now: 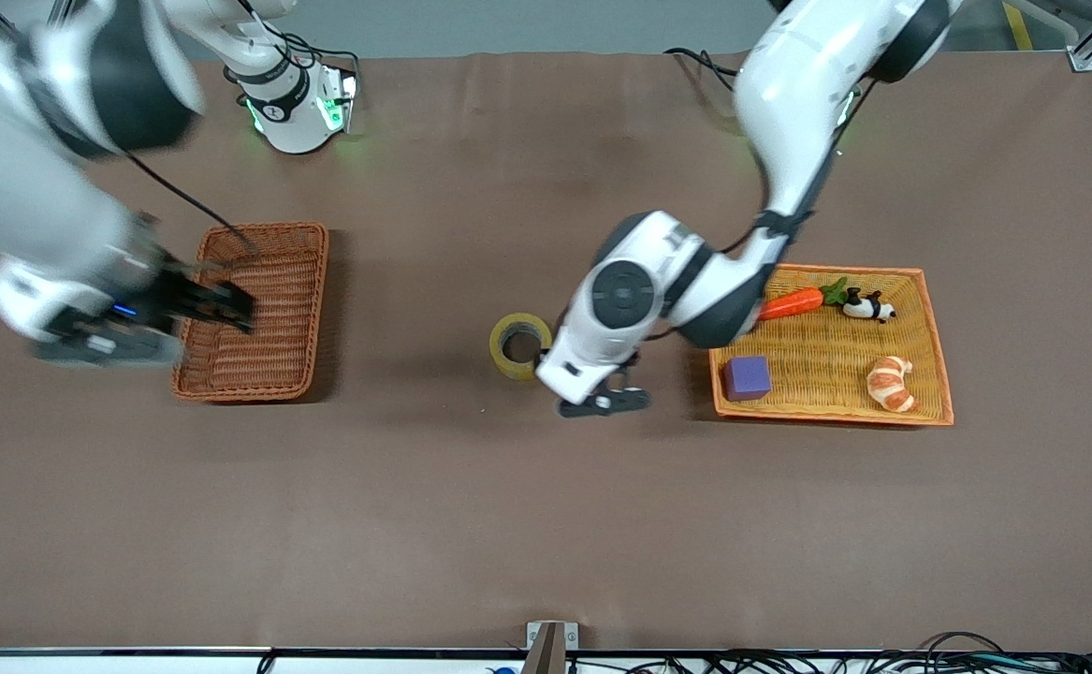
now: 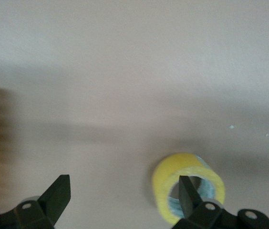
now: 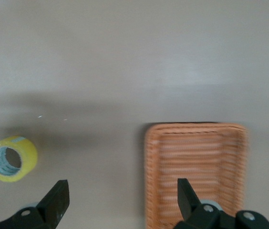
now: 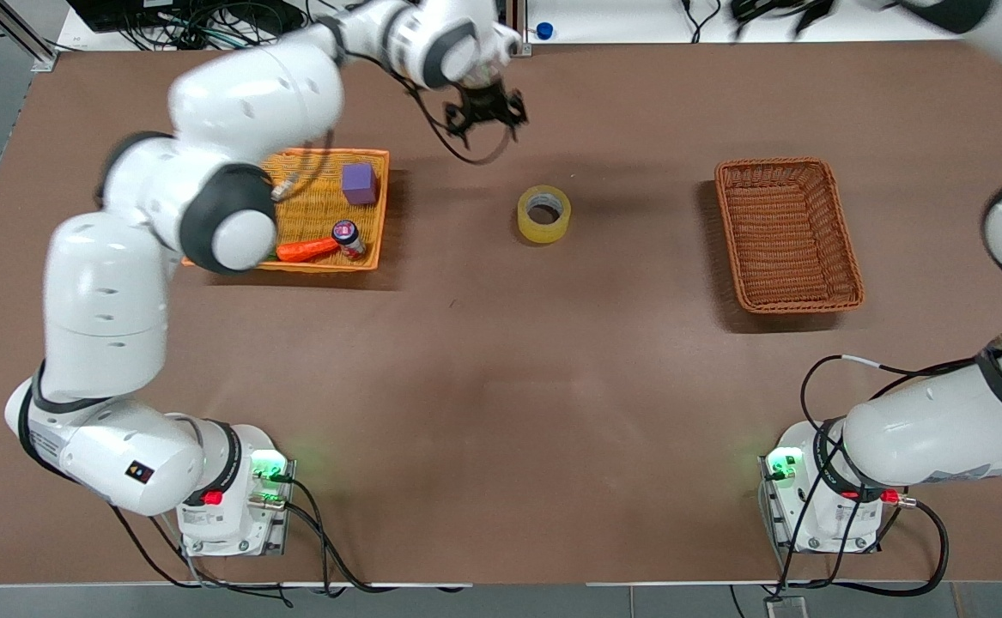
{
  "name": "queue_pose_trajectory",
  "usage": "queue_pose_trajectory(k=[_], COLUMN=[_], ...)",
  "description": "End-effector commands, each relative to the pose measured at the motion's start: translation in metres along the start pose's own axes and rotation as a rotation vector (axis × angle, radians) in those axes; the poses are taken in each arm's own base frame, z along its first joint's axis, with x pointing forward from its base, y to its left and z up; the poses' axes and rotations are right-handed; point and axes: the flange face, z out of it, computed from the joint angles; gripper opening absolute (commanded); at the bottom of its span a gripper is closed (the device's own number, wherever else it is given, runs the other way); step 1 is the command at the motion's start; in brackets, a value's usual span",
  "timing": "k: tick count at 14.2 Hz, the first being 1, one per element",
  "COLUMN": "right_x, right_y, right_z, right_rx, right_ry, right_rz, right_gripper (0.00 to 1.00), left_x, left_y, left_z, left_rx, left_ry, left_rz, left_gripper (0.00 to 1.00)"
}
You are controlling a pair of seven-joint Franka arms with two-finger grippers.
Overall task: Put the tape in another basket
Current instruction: 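Set the tape down on the table while the right gripper reaches it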
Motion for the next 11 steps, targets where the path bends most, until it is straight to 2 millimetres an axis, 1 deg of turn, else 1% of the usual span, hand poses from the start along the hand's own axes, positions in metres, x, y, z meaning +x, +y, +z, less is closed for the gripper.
queue_pose_trajectory(k=[1, 2, 3, 4, 5, 6, 7, 9, 10, 11], right_x=[0.013, 0.013, 0.01, 0.005, -0.001, -0.006, -0.009, -0.024, -0.033, -0.041], right_y=[-0.056, -0.072, -0.091, -0.11, -0.132, -0.151, -0.166, -0.197, -0.212, -0.224], right_z=[0.066, 0.087, 0.103, 0.121, 0.139, 0.165, 0.186, 0.213, 0.219, 0.222], right_rx=[0.012, 0.022, 0.041, 0.036, 0.007, -0.027, -0.043, -0.044, -0.047, -0.05], right_ry=[-0.028, -0.021, -0.006, 0.003, 0.011, 0.012, 0.024, 0.019, 0.017, 0.013], right_rz=[-0.033, 0.012, 0.062, 0.078, 0.085, 0.103, 0.12, 0.118, 0.112, 0.107], right_gripper=[1.0, 1.0, 1.0, 1.0, 1.0, 1.0, 1.0, 1.0, 1.0, 1.0], left_x=[-0.022, -0.022, -0.013, -0.006, -0.001, 0.005, 0.005, 0.007, 0.003, -0.001], left_y=[-0.057, -0.076, -0.103, -0.124, -0.139, -0.16, -0.173, -0.193, -0.2, -0.208], left_z=[-0.047, -0.06, -0.074, -0.09, -0.104, -0.119, -0.132, -0.155, -0.165, -0.175], left_rx=[0.051, 0.056, 0.057, 0.045, 0.041, 0.037, 0.028, 0.022, 0.028, 0.036], left_ry=[0.018, 0.028, 0.039, 0.05, 0.065, 0.083, 0.095, 0.117, 0.131, 0.145], left_rz=[0.033, 0.049, 0.067, 0.082, 0.081, 0.055, 0.06, 0.092, 0.103, 0.113], left_gripper=[1.0, 1.0, 1.0, 1.0, 1.0, 1.0, 1.0, 1.0, 1.0, 1.0])
